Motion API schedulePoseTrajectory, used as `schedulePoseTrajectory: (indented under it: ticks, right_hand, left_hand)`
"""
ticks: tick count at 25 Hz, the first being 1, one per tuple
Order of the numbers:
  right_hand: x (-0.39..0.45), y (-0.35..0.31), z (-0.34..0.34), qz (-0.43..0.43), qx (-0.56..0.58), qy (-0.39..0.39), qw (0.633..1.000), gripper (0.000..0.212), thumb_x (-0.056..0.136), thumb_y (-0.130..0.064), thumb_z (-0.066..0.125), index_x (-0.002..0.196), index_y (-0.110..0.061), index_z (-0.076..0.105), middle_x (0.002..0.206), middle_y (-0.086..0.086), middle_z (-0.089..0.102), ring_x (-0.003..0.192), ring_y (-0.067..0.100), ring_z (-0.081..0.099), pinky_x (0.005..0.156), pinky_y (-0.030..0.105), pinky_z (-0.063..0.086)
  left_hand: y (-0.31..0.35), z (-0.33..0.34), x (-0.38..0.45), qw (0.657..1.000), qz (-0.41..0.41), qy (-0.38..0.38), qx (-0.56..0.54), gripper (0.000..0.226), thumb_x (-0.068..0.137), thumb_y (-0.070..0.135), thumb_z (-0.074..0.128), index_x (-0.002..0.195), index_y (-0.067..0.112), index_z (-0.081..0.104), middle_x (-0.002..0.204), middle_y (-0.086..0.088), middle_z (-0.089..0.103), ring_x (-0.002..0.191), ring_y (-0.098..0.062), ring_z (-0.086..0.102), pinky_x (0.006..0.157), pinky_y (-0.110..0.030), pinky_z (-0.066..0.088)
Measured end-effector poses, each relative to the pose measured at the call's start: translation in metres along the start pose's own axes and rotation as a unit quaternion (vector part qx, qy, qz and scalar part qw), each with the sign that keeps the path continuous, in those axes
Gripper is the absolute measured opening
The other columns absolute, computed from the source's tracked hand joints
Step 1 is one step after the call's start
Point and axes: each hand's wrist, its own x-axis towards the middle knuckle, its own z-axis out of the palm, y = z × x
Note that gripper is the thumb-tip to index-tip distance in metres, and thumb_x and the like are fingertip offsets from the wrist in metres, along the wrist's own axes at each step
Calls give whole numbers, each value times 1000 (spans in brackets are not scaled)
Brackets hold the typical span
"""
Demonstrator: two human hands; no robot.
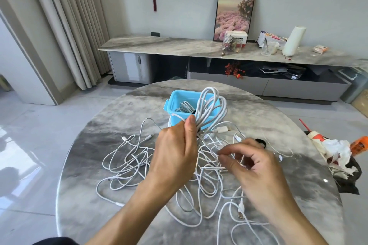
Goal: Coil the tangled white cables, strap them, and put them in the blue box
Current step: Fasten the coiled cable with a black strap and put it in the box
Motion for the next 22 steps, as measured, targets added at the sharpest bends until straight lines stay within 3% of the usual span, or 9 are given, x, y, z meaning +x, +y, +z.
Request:
schedulePoseTrajectory:
  ticks: [1,2,4,6,8,11,13,17,22]
  right_hand:
    - [0,-2,0,59,60,-10,996,8,76,-28,79,73,-21,76,61,-8,60,53,4,50,54,19,36]
    - [0,-4,-1,146,131,-34,980,23,74,-36,75,69,-14,74,56,-1,57,48,9,47,50,22,36]
    - [-1,-9,-1,296,247,-139,912,41,75,-46,65,66,-7,72,59,15,61,44,20,51,46,26,41]
    - [-2,-10,2,354,350,-221,839,47,85,-44,55,78,-1,75,70,20,66,48,23,56,48,28,47]
    - [0,-6,5,355,442,-208,797,39,88,-34,54,88,-2,76,75,16,67,50,20,57,47,29,48]
    - [3,-4,7,320,502,-122,794,19,74,-18,67,85,-4,73,72,10,64,49,15,52,44,26,46]
    - [6,2,4,293,523,-105,793,28,57,-13,84,82,-5,74,72,8,66,50,14,53,45,25,46]
    - [5,4,-6,246,530,-128,802,61,28,-29,100,81,-9,78,75,6,69,58,13,57,53,24,51]
    - [-1,-4,-15,208,503,-152,825,61,26,-40,99,79,-15,81,84,6,76,74,14,72,67,26,56]
  left_hand:
    - [1,-1,-1,1000,15,4,10,48,102,31,34,56,30,24,40,8,31,41,-7,32,48,-20,16]
    - [3,-1,-2,999,37,9,19,47,103,29,35,58,32,23,41,10,26,41,-6,31,48,-20,16]
    - [5,-3,-2,997,75,15,33,44,104,28,34,62,34,21,46,16,24,42,-5,30,50,-20,15]
    - [5,-3,-4,995,94,11,42,39,103,31,32,65,33,23,50,16,26,47,-11,29,52,-23,17]
    - [6,-1,-6,992,111,-2,54,35,103,33,31,68,29,28,54,14,29,50,-17,35,51,-29,24]
    - [7,2,-12,989,145,-32,31,32,103,34,30,72,28,31,61,14,33,51,-19,39,47,-32,33]
    - [7,2,-16,984,169,-59,0,28,104,34,30,76,33,29,62,17,32,51,-12,36,50,-28,33]
    - [11,2,-20,970,200,-117,-69,27,104,31,31,82,44,24,62,25,30,55,7,35,60,-9,25]
    - [11,0,-19,954,222,-154,-129,26,105,32,30,81,41,28,65,24,31,59,8,37,64,-6,26]
